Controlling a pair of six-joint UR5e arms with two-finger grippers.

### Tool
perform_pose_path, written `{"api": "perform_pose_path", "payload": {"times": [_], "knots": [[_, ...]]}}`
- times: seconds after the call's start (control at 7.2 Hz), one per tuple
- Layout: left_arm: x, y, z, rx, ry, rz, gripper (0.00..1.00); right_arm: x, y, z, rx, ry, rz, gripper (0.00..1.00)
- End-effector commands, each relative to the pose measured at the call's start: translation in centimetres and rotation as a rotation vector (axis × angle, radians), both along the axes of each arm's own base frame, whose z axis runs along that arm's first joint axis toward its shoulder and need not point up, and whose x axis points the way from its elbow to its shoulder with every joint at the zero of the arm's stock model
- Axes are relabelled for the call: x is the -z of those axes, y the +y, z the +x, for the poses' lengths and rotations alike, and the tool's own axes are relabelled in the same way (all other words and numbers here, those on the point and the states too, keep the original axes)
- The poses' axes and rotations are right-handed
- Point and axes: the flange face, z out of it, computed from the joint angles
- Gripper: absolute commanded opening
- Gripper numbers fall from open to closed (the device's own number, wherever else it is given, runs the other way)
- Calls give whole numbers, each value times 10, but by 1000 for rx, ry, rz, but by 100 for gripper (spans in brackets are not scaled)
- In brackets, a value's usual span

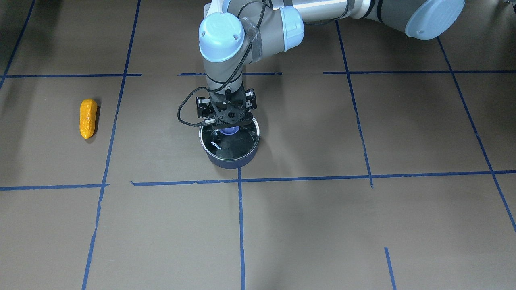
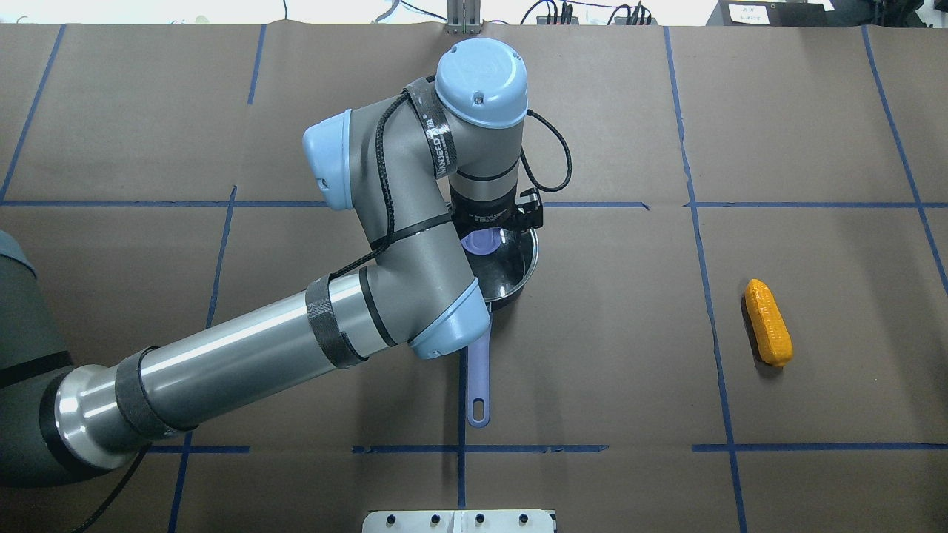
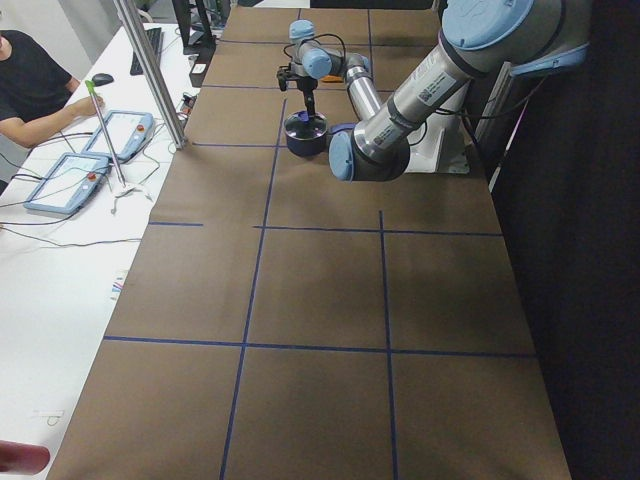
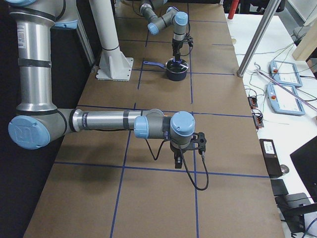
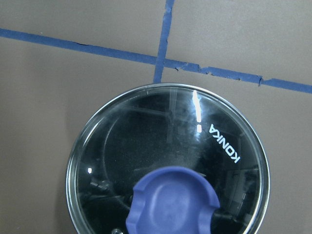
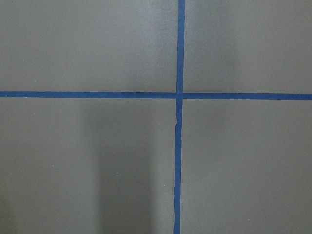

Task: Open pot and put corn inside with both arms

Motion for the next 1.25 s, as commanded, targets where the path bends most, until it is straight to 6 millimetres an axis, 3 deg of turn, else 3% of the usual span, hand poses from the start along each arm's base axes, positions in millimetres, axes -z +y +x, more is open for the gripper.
{"api": "perform_pose_path", "payload": {"times": [0.0,0.28,0.42,0.56,0.83,0.97,1.11], "knots": [[-6,-3,5,0,-10,-6,100,-1,-1,0,0,2,-1,100],[-11,-6,10,12,-15,-1,96,0,-2,0,0,0,1,100],[-12,-7,10,18,-17,-9,85,1,-2,0,0,0,4,100],[-11,-7,10,20,-15,-11,57,2,-3,0,0,0,5,100],[-7,-6,9,22,1,-1,25,2,-3,0,0,0,5,100],[-4,-5,6,23,7,3,16,3,-3,0,0,0,7,100],[4,-3,-2,25,22,14,15,6,-6,0,0,0,13,100]]}}
